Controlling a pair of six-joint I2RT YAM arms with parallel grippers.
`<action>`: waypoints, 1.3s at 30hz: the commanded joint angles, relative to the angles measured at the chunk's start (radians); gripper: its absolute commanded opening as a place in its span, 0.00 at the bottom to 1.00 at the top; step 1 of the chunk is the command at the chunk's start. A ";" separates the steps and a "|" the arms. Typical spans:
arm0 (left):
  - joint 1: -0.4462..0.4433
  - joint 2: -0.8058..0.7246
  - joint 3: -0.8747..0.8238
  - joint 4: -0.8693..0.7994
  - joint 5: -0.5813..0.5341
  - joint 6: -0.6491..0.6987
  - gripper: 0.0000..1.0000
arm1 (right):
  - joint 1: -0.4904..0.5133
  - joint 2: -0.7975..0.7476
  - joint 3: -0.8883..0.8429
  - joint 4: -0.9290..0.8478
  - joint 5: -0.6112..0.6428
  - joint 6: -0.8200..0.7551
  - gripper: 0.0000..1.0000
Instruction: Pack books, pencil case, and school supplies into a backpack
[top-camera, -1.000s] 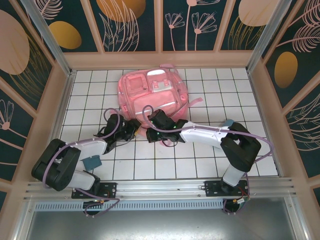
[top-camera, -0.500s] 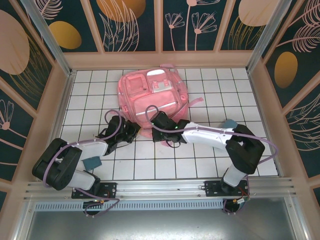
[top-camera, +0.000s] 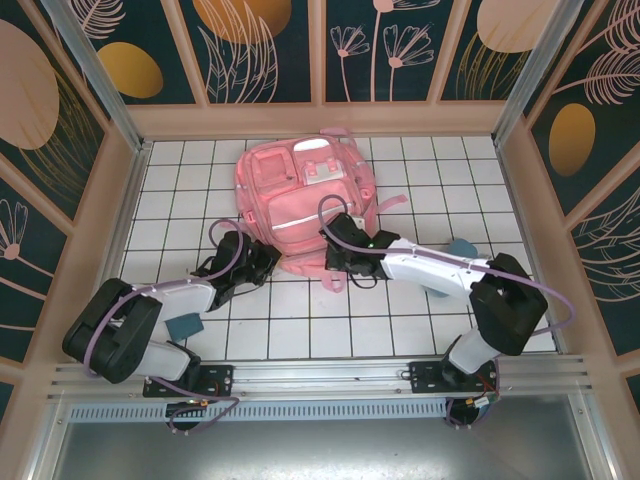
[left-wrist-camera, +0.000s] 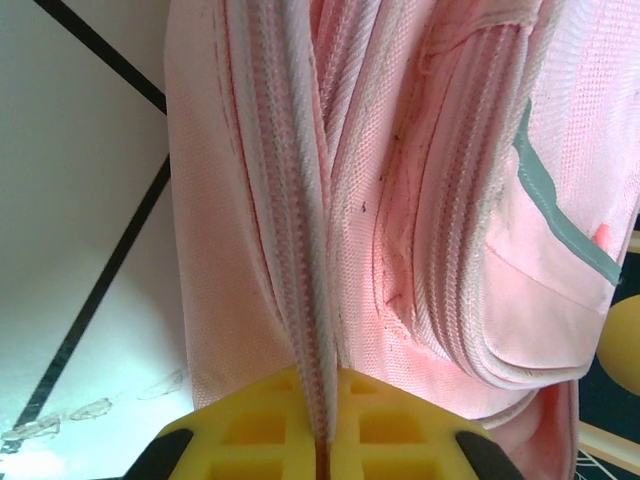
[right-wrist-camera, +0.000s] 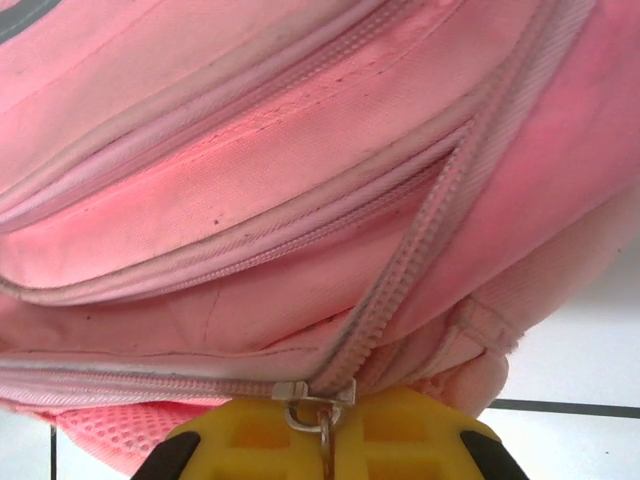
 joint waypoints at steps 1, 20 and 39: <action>0.021 -0.020 0.011 -0.105 -0.125 0.059 0.00 | -0.053 -0.062 -0.017 -0.061 0.129 0.002 0.00; 0.021 -0.354 0.020 -0.402 -0.165 0.053 0.58 | 0.073 0.190 0.150 0.327 -0.407 -0.190 0.00; 0.021 -0.094 -0.001 -0.102 0.022 -0.033 0.40 | 0.092 0.157 0.085 0.370 -0.434 -0.207 0.01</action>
